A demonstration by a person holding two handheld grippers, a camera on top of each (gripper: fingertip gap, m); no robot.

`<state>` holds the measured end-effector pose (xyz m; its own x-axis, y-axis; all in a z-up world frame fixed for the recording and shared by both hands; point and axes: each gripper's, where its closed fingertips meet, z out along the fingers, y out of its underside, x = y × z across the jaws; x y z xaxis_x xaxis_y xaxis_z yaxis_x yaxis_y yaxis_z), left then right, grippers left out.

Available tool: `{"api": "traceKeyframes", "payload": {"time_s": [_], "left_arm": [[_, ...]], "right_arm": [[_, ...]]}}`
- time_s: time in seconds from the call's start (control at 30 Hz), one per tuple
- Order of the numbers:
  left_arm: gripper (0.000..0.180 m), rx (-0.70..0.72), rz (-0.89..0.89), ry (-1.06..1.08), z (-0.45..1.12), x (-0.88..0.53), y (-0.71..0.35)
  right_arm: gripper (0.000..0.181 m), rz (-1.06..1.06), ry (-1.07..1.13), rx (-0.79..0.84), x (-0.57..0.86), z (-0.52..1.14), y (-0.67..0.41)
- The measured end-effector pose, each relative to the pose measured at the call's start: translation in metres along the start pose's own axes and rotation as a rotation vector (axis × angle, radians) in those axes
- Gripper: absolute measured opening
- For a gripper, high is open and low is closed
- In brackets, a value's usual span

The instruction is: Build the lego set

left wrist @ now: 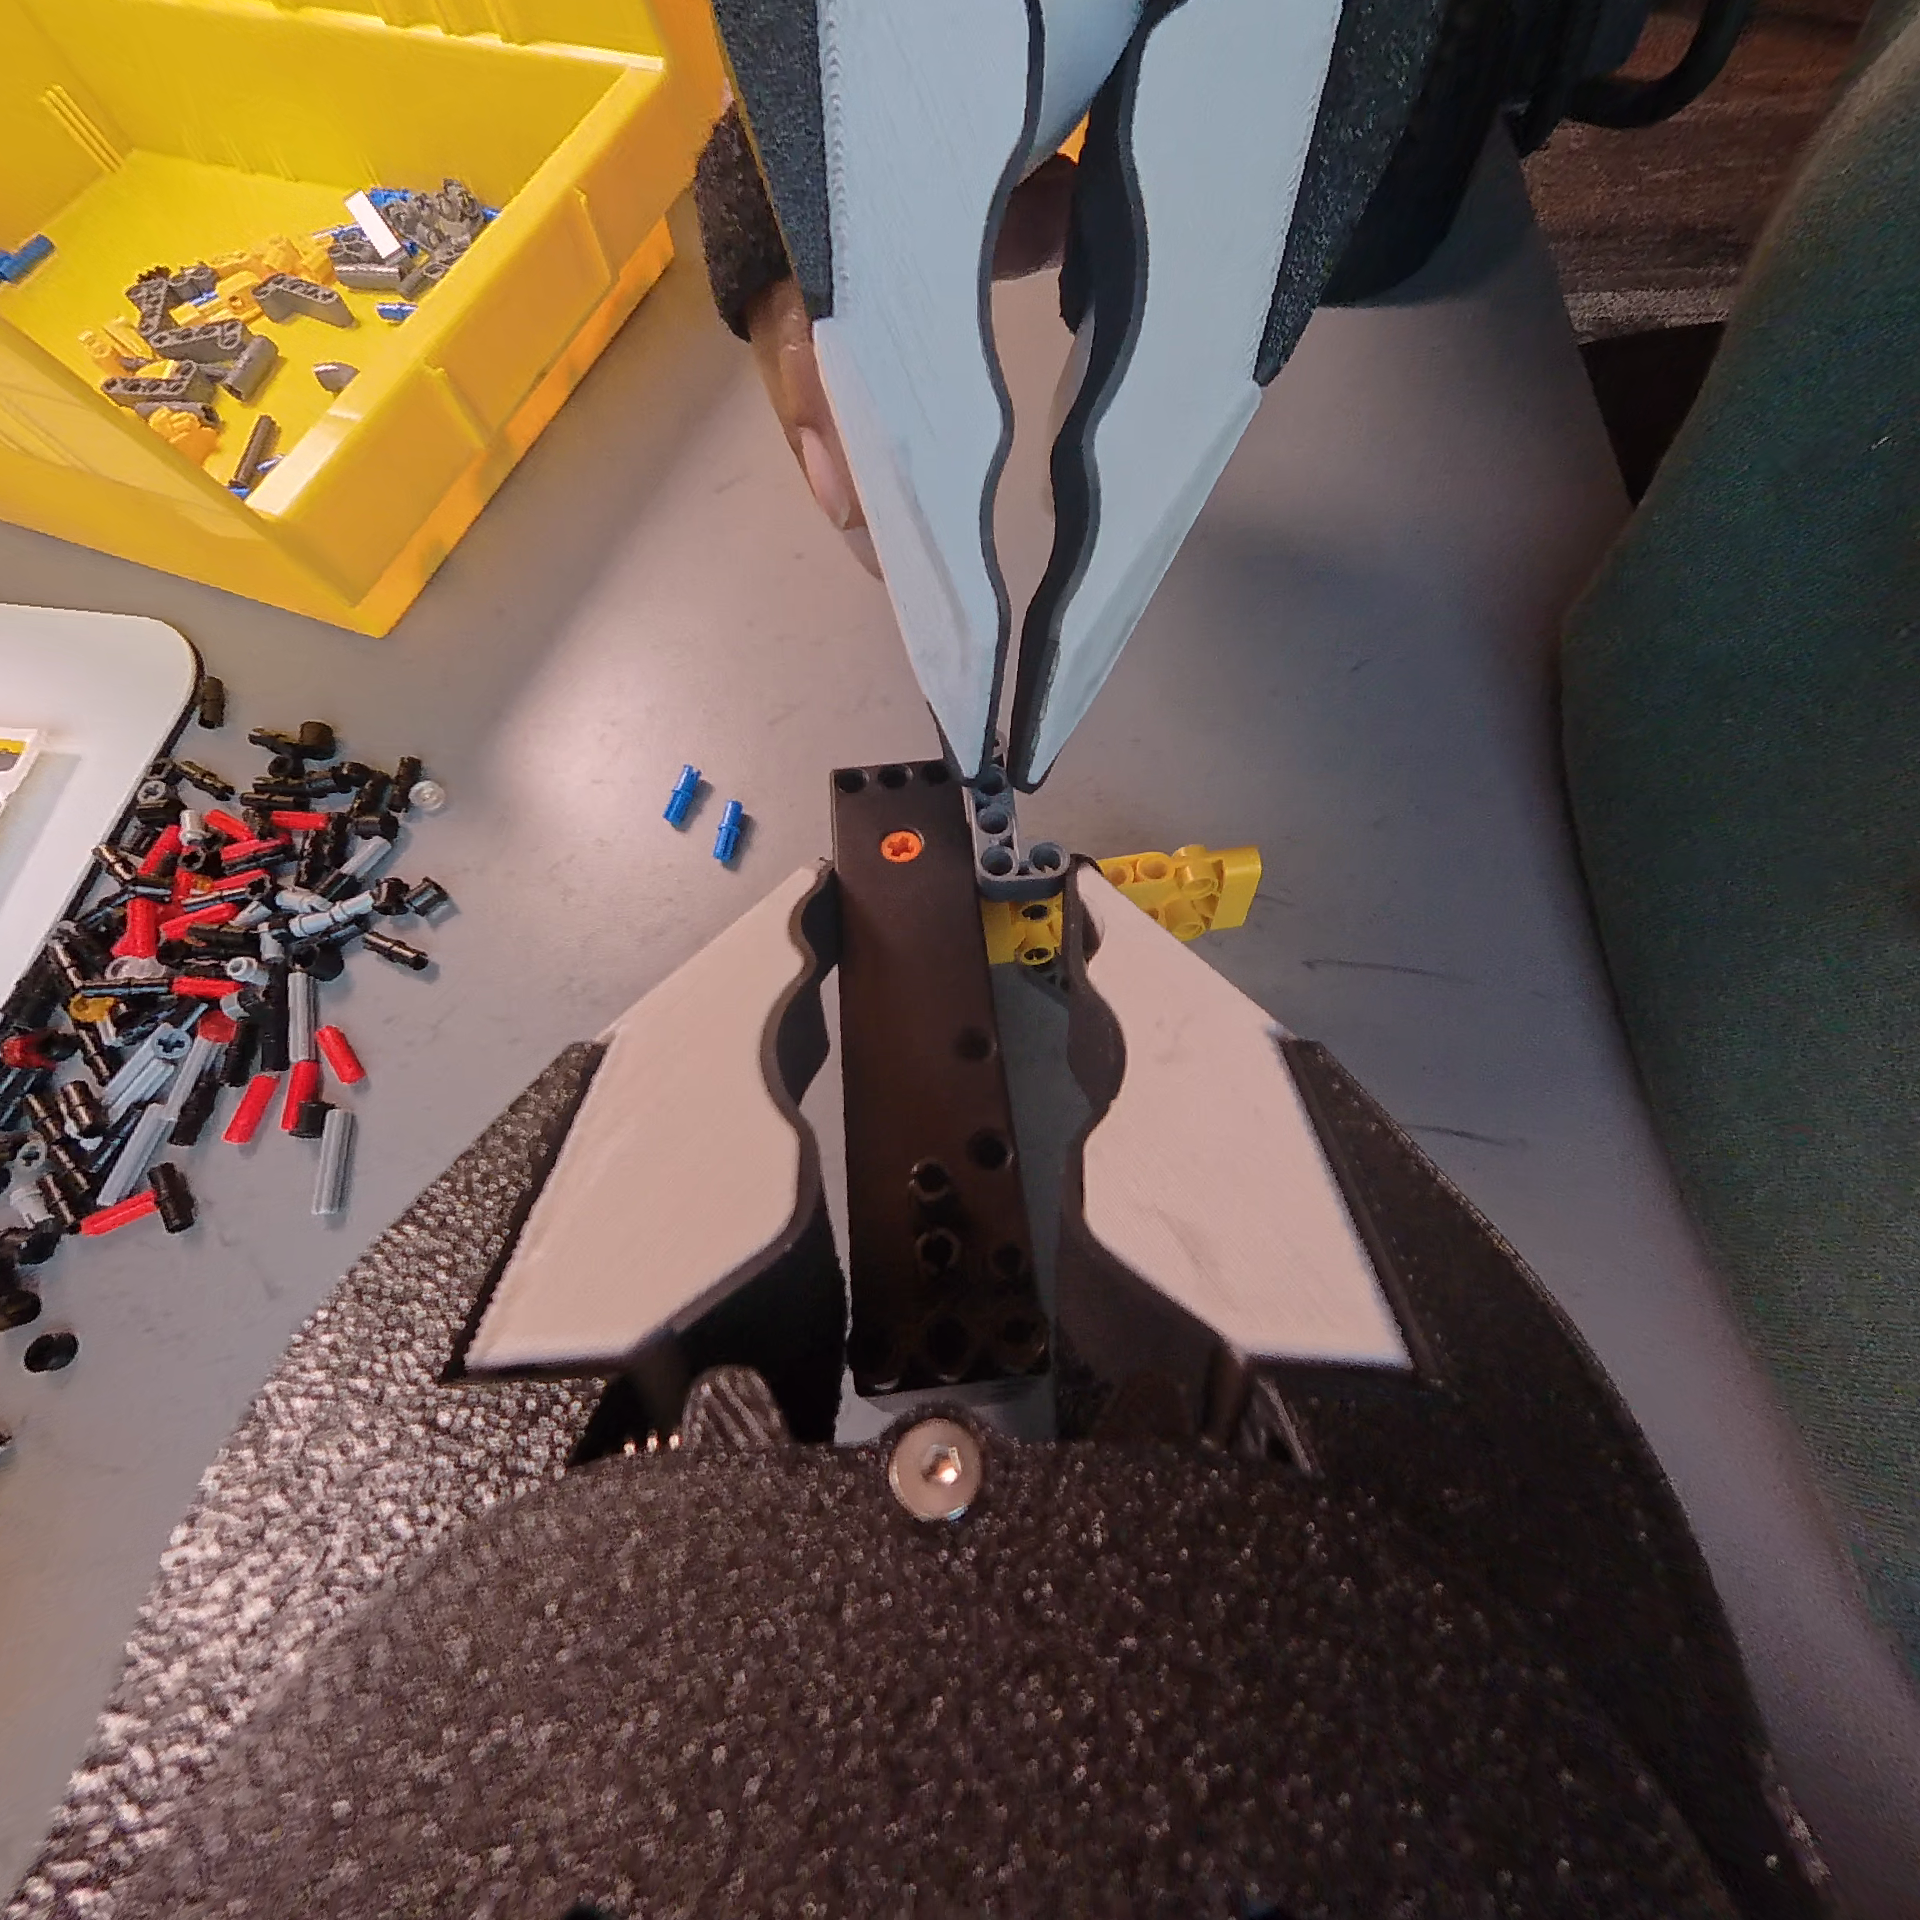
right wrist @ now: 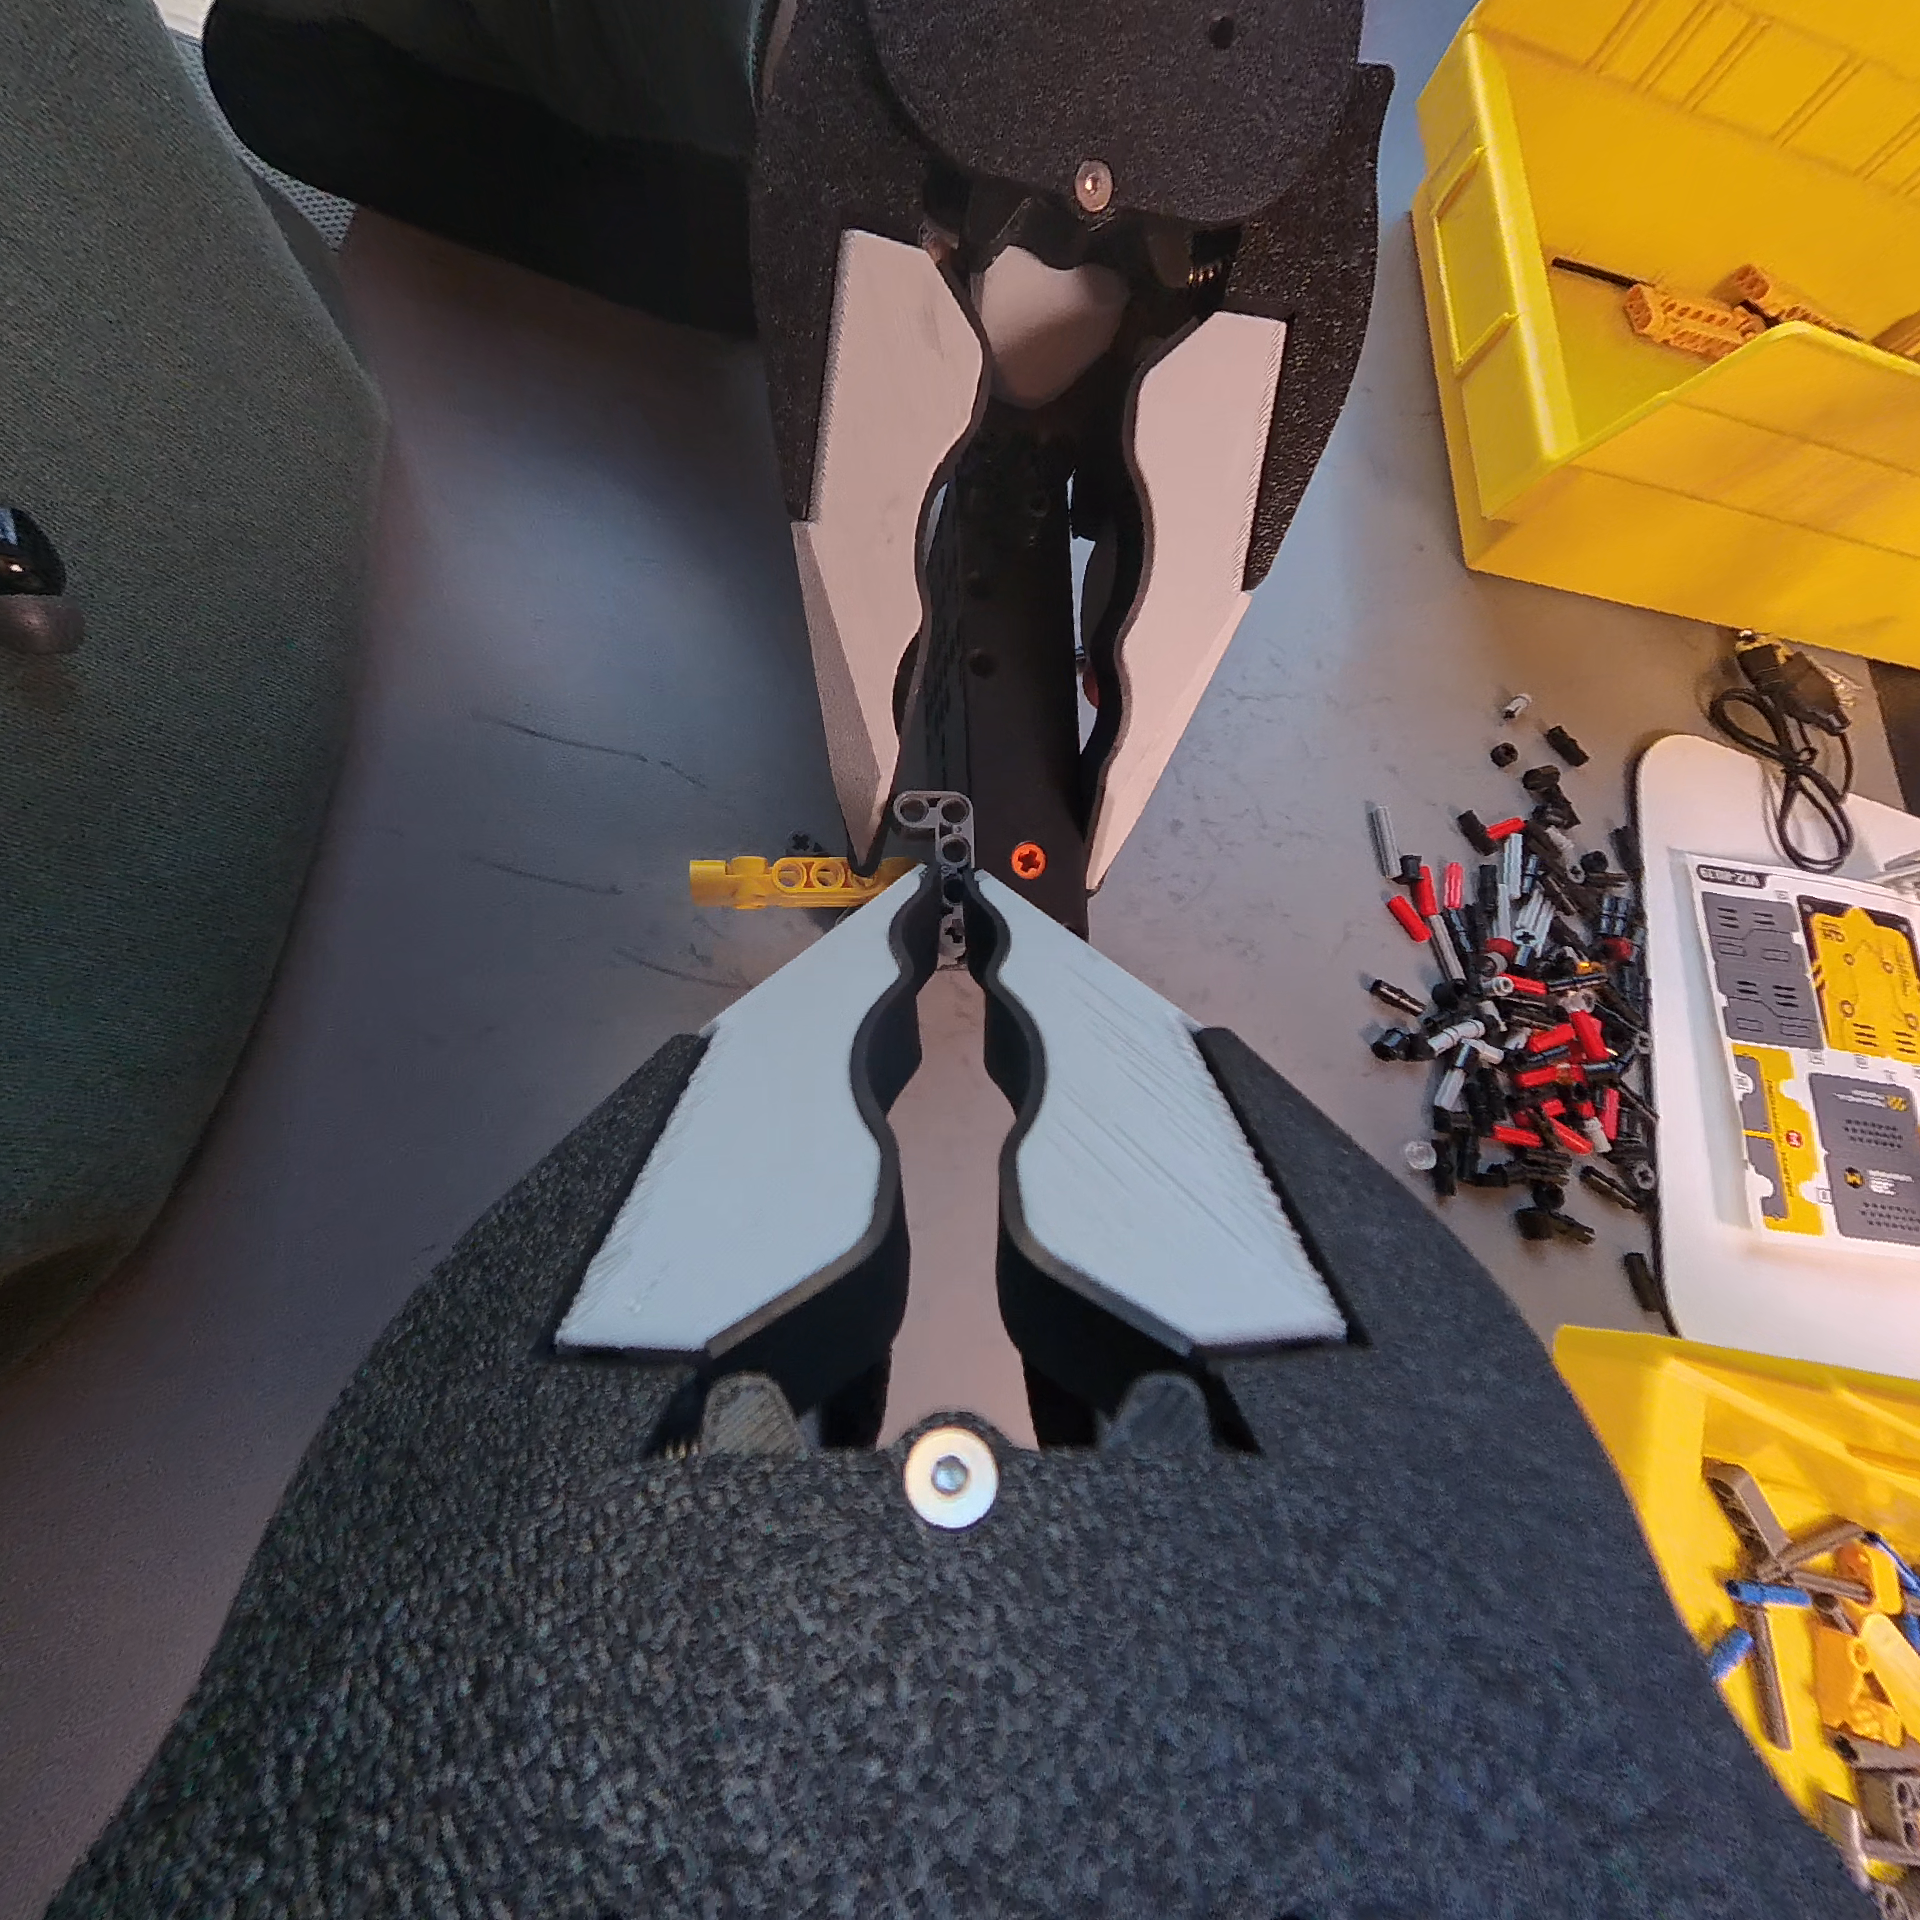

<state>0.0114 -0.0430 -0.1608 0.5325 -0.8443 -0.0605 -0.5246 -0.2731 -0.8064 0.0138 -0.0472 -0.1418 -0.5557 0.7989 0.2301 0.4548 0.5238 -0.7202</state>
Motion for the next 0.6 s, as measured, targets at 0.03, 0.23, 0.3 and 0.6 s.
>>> {"api": "traceKeyframes", "payload": {"time_s": [0.03, 0.23, 0.3, 0.6], "left_arm": [[0.042, 0.001, -0.001, 0.001, -0.0001, 0.0001, 0.0000], [0.042, -0.003, 0.001, -0.003, -0.0001, 0.0001, 0.0002], [0.042, -0.003, 0.000, -0.003, -0.0001, 0.0001, 0.0001], [0.042, 0.004, 0.004, 0.003, -0.0002, 0.0013, -0.0002]], "right_arm": [[0.002, 0.001, 0.001, 0.001, 0.0000, 0.0000, 0.0001], [0.005, 0.008, 0.004, -0.003, 0.0012, -0.0007, -0.0005], [0.008, 0.012, -0.007, -0.016, -0.0003, -0.0003, 0.0012], [0.006, 0.012, -0.019, -0.022, -0.0013, 0.0006, 0.0034]]}}
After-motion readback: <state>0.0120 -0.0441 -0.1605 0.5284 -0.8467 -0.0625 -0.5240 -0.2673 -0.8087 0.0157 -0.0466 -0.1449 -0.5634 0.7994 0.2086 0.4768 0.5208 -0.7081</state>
